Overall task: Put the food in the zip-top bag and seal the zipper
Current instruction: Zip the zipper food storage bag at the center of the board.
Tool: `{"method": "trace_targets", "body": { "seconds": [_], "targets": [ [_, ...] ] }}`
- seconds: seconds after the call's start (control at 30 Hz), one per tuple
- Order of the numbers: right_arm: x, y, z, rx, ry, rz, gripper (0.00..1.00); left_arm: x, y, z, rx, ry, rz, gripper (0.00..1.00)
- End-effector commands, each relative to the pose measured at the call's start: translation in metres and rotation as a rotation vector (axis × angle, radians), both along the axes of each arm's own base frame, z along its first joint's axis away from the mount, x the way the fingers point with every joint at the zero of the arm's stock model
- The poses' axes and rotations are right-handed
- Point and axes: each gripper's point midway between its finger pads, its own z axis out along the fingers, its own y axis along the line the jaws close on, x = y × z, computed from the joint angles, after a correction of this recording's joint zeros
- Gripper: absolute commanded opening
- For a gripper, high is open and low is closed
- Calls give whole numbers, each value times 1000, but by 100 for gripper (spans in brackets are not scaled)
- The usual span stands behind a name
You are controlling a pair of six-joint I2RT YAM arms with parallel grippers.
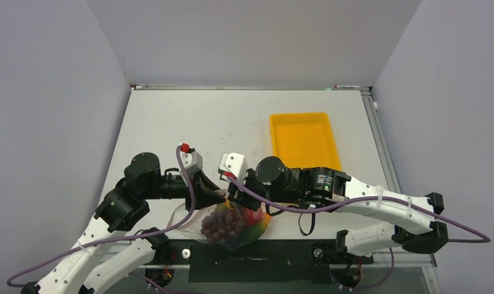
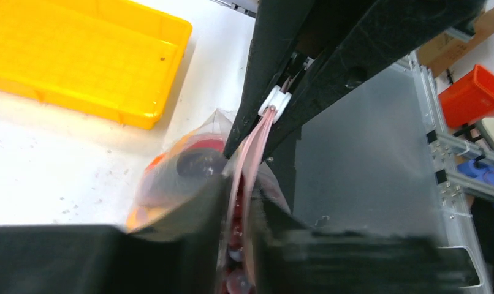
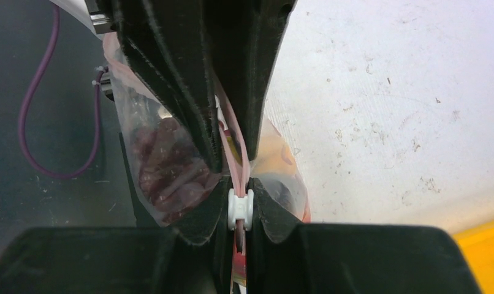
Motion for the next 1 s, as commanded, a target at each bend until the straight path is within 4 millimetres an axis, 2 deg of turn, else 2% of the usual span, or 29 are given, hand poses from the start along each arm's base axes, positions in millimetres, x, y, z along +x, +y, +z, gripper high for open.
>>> {"method": "trace_targets", "body": {
  "seconds": [0.0,0.03,0.17,0.27,0.4,0.53,0.67,0.8,0.97],
  "targets": [
    [7,6,38,119,-24,-30,5,3,3,11,5,-71,20,5],
    [6,6,38,119,-24,-27,5,5,3,12,8,-75,28,0],
    [4,5,35,110,-23,-13,7,1,5,19,-15,-103,24,0],
    [4,3,30,104,-26,-5,13,-3,6,26,-40,-120,11,0],
    [-2,0,29,129,-46,36,22,-8,5,31,-62,-121,-16,0],
    [-5,-6,29,164,-78,66,40,-11,3,33,-78,-114,-34,0],
    [-11,-10,27,180,-93,104,50,-13,2,33,-84,-108,-47,0],
    [-12,-11,27,206,-101,109,52,-15,1,34,-91,-104,-62,0],
    [-8,-8,25,211,-110,99,46,-18,1,35,-98,-100,-75,0]
  ]
}}
